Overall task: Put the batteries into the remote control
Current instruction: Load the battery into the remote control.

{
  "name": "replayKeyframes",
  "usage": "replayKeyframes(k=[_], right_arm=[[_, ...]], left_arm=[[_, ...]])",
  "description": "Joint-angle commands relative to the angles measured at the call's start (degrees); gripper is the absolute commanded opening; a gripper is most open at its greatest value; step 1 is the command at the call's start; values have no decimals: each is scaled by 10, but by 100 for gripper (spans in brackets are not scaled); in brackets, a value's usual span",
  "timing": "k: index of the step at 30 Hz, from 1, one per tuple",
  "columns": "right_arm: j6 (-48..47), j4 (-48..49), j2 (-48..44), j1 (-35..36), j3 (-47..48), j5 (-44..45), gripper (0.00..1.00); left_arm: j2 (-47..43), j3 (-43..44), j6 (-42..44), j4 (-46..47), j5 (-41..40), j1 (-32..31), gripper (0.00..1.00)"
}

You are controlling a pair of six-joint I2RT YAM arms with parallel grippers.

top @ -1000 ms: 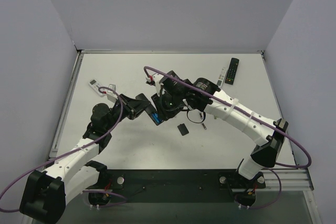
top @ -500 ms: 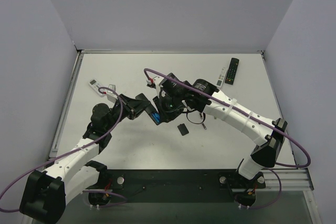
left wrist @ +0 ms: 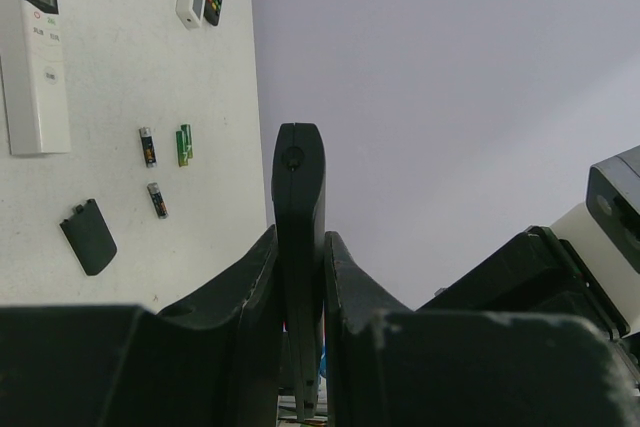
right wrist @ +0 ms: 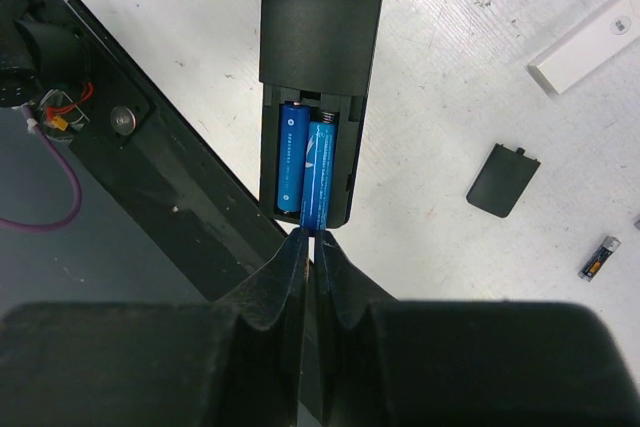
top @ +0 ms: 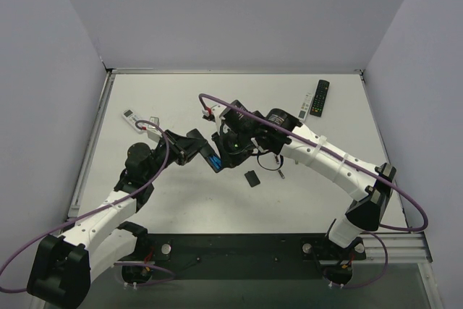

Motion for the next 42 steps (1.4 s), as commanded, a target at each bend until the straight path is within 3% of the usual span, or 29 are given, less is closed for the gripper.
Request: replayKeyframes(k=[1, 42], right_arm=[[3, -17, 6, -2, 7, -5, 2], [20, 43, 52, 2, -4, 40, 0]], left_arm=[[-6, 7, -17, 59, -2, -4, 0], [-4, -14, -75, 148, -24, -27, 0]])
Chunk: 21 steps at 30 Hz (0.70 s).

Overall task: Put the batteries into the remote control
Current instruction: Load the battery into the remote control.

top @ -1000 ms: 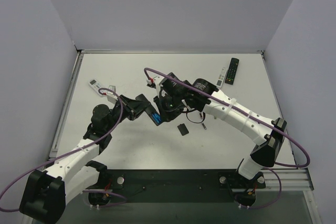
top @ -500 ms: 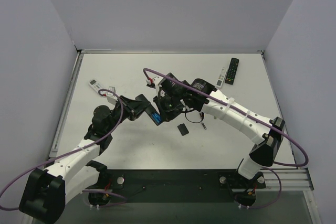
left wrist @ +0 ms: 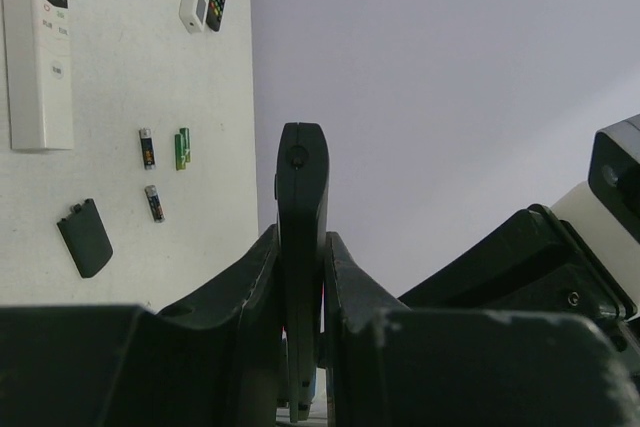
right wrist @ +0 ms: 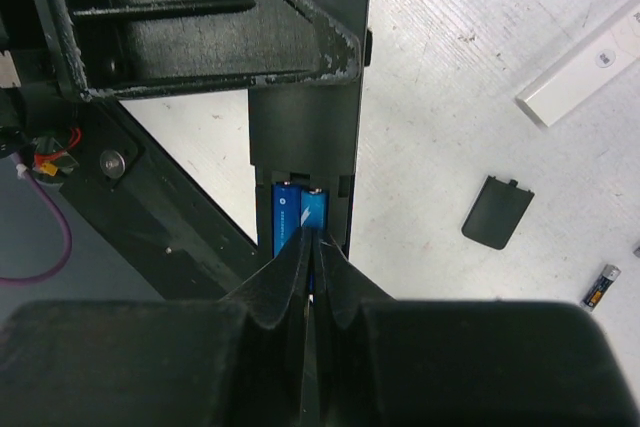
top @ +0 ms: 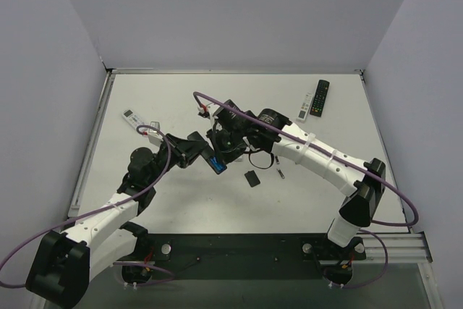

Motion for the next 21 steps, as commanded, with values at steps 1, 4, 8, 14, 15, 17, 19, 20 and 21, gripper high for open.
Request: replayKeyframes(k=[1, 4, 8, 14, 15, 17, 19, 20, 21], right_arm=[[5, 3, 22, 4, -5, 19, 0], [5, 4, 25, 4, -6, 22, 0], [6, 9, 23, 4, -14, 25, 0], [-8, 20, 6, 3, -9, 25, 6], [-10, 23, 1, 3, -10, 29, 11], [-15, 32, -20, 1, -21, 40, 26], [-19, 46, -46, -3, -38, 68, 35], [-18, 52, -54, -6, -64, 75, 41], [-16, 56, -63, -9, -78, 84, 45]], left_arm=[[-12, 17, -45, 102, 12, -8, 0], [-13, 14, -45, 106, 10, -8, 0], [-13, 12, -44, 112, 9, -8, 0], [-14, 25, 50, 45, 10, -8, 0], [-14, 25, 89, 34, 8, -7, 0], [-13, 25, 130, 3, -4, -6, 0], [-13, 18, 185, -17, -15, -5, 0], [-12, 15, 200, -23, -27, -5, 0], [-13, 5, 221, -29, -34, -6, 0]])
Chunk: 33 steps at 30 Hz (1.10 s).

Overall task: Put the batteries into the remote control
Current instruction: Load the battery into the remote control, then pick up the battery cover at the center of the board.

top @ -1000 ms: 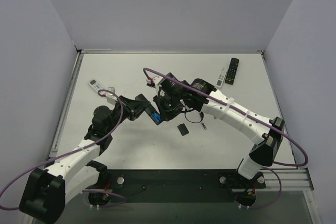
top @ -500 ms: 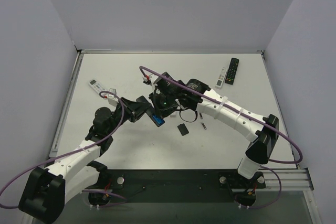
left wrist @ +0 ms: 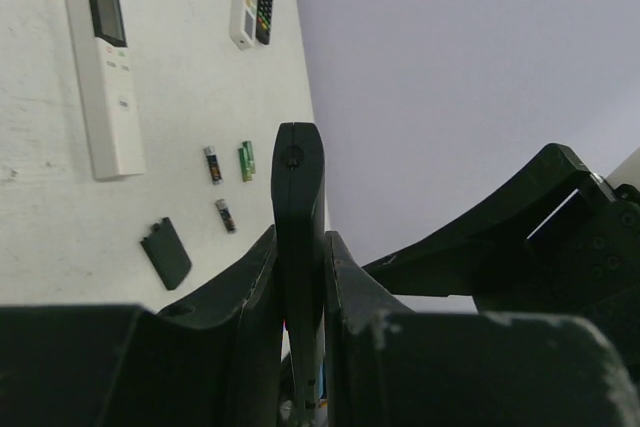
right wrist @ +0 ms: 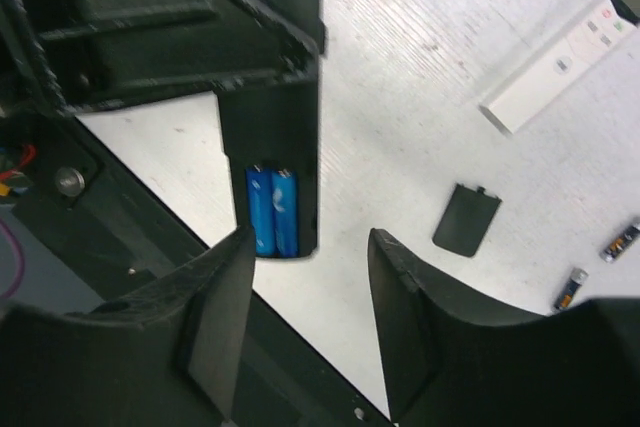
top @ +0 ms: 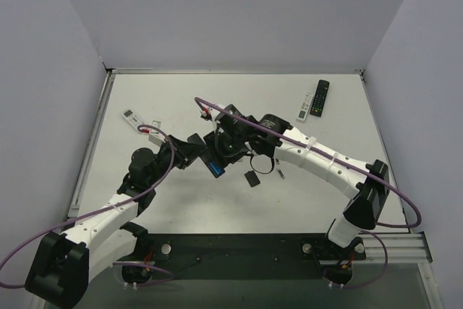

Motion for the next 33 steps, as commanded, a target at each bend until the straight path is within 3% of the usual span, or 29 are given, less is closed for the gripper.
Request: replayKeyframes(k=[1, 5, 12, 23, 33], right_arm=[[-2, 21, -71, -20, -64, 54, 48], [-8, 45, -106, -43, -151, 61, 64], [-16, 103, -131, -70, -302, 56, 75], [17, 156, -29, -69, -327, 76, 72], [42, 148, 50, -72, -317, 115, 65]], left_arm=[[-9, 3, 115, -12, -34, -2, 0], [-6, -29, 127, 17, -45, 0, 0], [-7, -65, 138, 53, -49, 0, 0], [-13, -79, 138, 55, -49, -2, 0], [-23, -77, 136, 39, -51, -2, 0]])
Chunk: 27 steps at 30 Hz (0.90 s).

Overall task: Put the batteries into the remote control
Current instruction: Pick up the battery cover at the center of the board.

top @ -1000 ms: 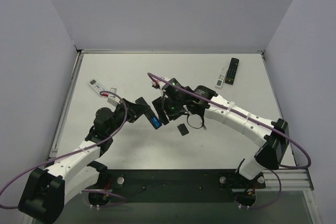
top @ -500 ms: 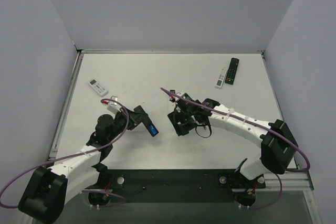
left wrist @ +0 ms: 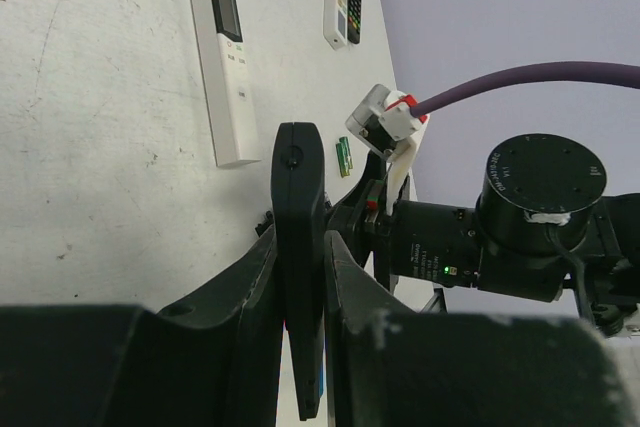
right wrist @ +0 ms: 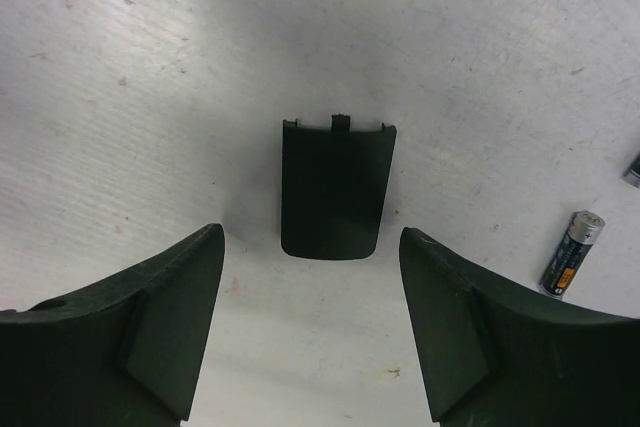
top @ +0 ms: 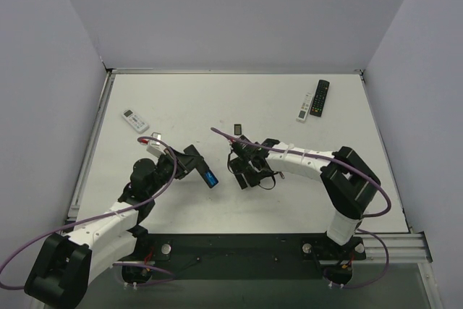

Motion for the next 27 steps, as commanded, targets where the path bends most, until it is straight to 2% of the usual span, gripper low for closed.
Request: replayKeyframes(k=[1, 7, 11, 17, 22, 27], right_arm=[[23, -11, 17, -3, 9, 27, 65], [23, -7, 36, -8, 0, 9, 59], [20, 3, 43, -20, -8, -6, 49], [17, 3, 43, -26, -23, -24, 38], [9, -4, 16, -26, -26, -20, 17], [-17, -35, -48, -23, -10, -28, 12]], left_arm=[[-9, 3, 7, 29, -6, -3, 0], [-8, 5, 5, 29, -7, -2, 0], [-6, 7, 1, 29, -4, -2, 0], [-4, 12, -5, 33, -4, -2, 0], [4, 12, -17, 48, -6, -2, 0], [27, 14, -46, 79, -4, -2, 0]])
